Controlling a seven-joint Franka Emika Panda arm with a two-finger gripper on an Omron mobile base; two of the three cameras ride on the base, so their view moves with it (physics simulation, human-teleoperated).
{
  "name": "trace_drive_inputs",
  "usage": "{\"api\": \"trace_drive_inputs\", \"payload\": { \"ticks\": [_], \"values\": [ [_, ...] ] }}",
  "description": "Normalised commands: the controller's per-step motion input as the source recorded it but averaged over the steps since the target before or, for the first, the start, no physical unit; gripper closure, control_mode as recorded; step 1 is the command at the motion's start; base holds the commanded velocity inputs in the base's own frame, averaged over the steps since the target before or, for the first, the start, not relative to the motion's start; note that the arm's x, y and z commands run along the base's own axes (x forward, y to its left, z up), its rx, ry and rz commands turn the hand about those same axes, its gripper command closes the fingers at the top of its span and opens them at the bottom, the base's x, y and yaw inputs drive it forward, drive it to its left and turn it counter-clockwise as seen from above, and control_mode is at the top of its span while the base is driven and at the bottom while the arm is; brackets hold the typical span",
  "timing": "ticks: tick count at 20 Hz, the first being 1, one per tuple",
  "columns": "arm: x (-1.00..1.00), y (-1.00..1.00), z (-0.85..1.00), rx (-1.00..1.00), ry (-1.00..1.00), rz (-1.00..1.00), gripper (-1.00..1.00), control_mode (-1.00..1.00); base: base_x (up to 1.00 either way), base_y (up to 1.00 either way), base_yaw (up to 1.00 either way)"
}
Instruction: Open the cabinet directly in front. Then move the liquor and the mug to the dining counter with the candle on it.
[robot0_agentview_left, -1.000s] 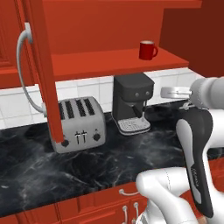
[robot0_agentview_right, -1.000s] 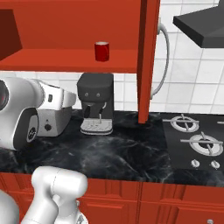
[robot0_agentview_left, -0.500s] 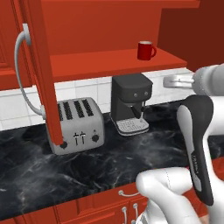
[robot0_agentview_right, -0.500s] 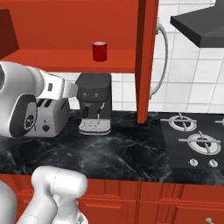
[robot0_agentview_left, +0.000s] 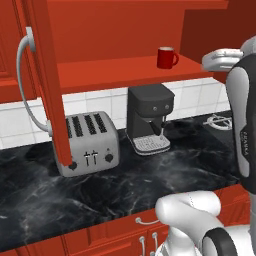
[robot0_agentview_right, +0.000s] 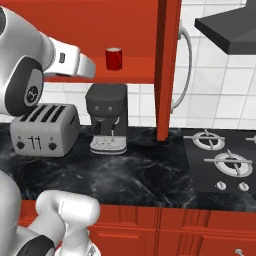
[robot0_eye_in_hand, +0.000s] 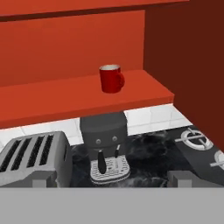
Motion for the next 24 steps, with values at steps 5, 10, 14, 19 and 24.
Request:
{"api": "trace_drive_inputs", "payload": {
  "ticks": [5, 10, 14, 19, 24],
  "values": [
    [0.09, 0.0, -0.03, -0.01, 0.0, 0.02, -1.0, -1.0, 0.0, 0.0, 0.0],
    [0.28, 0.0, -0.14, -0.08, 0.04, 0.07, -1.0, -1.0, 0.0, 0.0, 0.0],
    [0.14, -0.05, -0.09, 0.0, 0.0, 0.02, -1.0, -1.0, 0.0, 0.0, 0.0],
    [0.18, -0.1, -0.25, 0.0, -0.11, 0.03, -1.0, -1.0, 0.0, 0.0, 0.0],
    [0.3, -0.14, -0.25, 0.0, -0.16, 0.01, -1.0, -1.0, 0.0, 0.0, 0.0]
  ]
}}
